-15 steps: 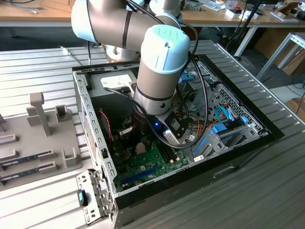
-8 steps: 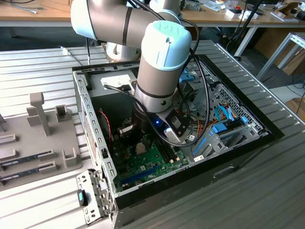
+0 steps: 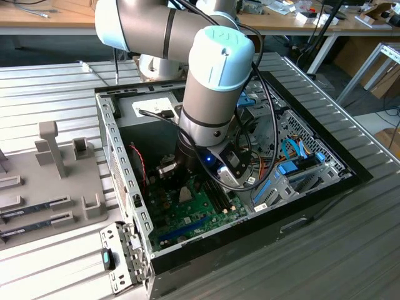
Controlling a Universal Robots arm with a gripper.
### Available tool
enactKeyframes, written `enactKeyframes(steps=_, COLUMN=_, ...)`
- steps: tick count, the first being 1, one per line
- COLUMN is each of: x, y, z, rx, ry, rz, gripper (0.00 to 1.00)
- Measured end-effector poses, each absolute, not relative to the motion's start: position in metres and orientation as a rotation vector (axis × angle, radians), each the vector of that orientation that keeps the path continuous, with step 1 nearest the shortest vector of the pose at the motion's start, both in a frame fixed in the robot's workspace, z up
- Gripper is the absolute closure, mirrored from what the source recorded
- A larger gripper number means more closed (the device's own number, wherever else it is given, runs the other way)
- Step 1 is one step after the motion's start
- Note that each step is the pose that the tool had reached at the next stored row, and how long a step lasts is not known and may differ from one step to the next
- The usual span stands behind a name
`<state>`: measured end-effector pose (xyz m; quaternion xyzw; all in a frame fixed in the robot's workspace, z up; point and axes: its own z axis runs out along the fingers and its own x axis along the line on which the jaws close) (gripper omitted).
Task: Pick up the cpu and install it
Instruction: 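Place the cpu into insertion slot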
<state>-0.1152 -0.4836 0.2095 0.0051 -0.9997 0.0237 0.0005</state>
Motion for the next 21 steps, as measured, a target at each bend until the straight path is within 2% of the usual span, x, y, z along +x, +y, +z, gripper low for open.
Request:
enactKeyframes(steps=6, x=-0.1151, y=-0.4835, z=0.2096, rx=0.016, ry=-3.140, rz=0.075, gripper=0.45)
enactKeyframes(steps=7, x=-0.1150, y=-0.4834, z=0.2096, rx=0.016, ry=-3.140, rz=0.075, gripper=0.47)
enactKeyframes(steps=8, x=-0.1151, y=-0.4834, z=0.2096, rx=0.016, ry=-3.140, rz=0.075, gripper=0.54)
enactKeyframes(steps=21, x=-0.1194, y=-0.4818, z=0.2046, rx=0.025, ry=-3.140, rz=0.075, gripper=0.54)
